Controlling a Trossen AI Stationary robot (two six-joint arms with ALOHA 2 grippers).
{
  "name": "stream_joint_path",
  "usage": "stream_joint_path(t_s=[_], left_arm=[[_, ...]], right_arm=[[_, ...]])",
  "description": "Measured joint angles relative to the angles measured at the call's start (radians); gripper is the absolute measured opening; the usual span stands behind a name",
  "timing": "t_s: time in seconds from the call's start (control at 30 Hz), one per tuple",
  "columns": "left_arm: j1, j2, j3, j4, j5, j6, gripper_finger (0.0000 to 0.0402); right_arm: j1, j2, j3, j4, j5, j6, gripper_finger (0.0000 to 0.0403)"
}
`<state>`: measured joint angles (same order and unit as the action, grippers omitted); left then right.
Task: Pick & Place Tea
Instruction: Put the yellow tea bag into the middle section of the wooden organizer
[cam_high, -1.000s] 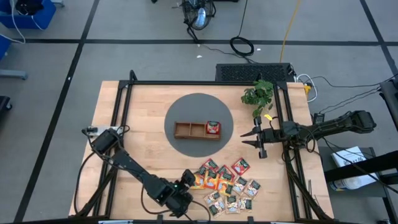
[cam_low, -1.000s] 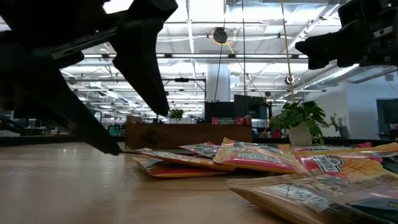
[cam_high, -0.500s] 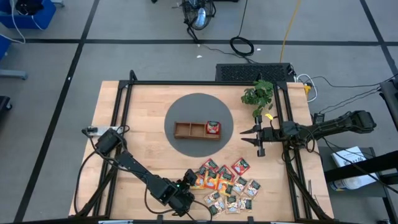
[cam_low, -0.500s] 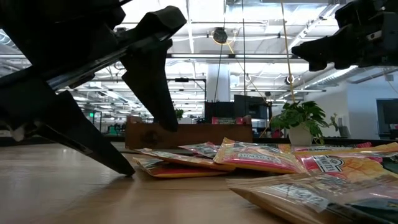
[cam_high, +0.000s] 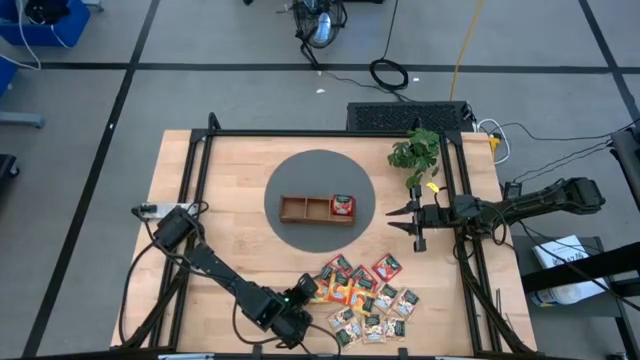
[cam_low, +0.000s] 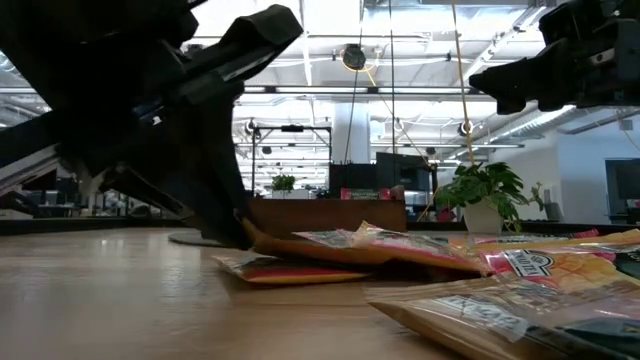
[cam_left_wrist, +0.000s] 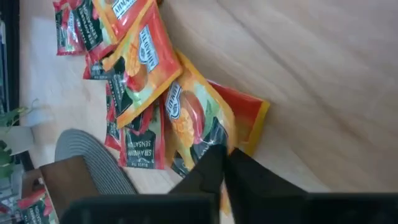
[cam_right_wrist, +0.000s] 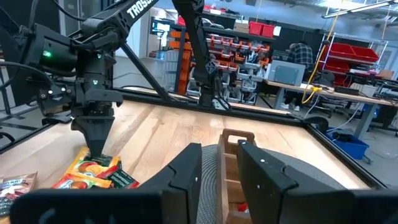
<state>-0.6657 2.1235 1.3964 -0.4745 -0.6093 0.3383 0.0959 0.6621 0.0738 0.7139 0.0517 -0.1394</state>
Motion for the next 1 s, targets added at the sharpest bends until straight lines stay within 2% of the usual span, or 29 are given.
stream_joint_path(t_s=[0.1,0.27,0.37,0.53,0.63,0.73,0.9,1.0], left_arm=[[-0.004,0.0,0.0,-0.001,-0.033,0.024,0.0011],[-0.039,-0.02,0.021,-0.071,-0.213,0.15,0.0005],[-0.059,-0.055,0.073,-0.163,-0.281,0.222,0.0009],[-0.082,-0.118,0.155,-0.207,-0.386,0.371,0.0005],[-0.093,-0.164,0.193,-0.204,-0.375,0.421,0.0006],[-0.102,-0.193,0.204,-0.166,-0.316,0.491,0.0006],[-0.108,-0.21,0.204,-0.064,-0.18,0.633,0.0007],[-0.108,-0.206,0.204,-0.044,-0.133,0.692,0.0005]], right_arm=[[0.0,0.0,0.0,0.0,0.0,0.0,0.0091],[0.0,0.0,0.0,0.0,-0.003,0.017,0.0091],[0.0,0.001,0.0,0.0,-0.009,0.059,0.0091],[0.001,0.016,0.006,0.001,-0.182,0.16,0.0091],[0.0,0.053,0.039,-0.014,-0.287,0.273,0.0091],[0.0,0.122,0.1,-0.047,-0.42,0.342,0.0091],[0.006,0.306,0.251,-0.122,-0.518,0.435,0.0091],[0.024,0.452,0.347,-0.119,-0.584,0.461,0.0091]])
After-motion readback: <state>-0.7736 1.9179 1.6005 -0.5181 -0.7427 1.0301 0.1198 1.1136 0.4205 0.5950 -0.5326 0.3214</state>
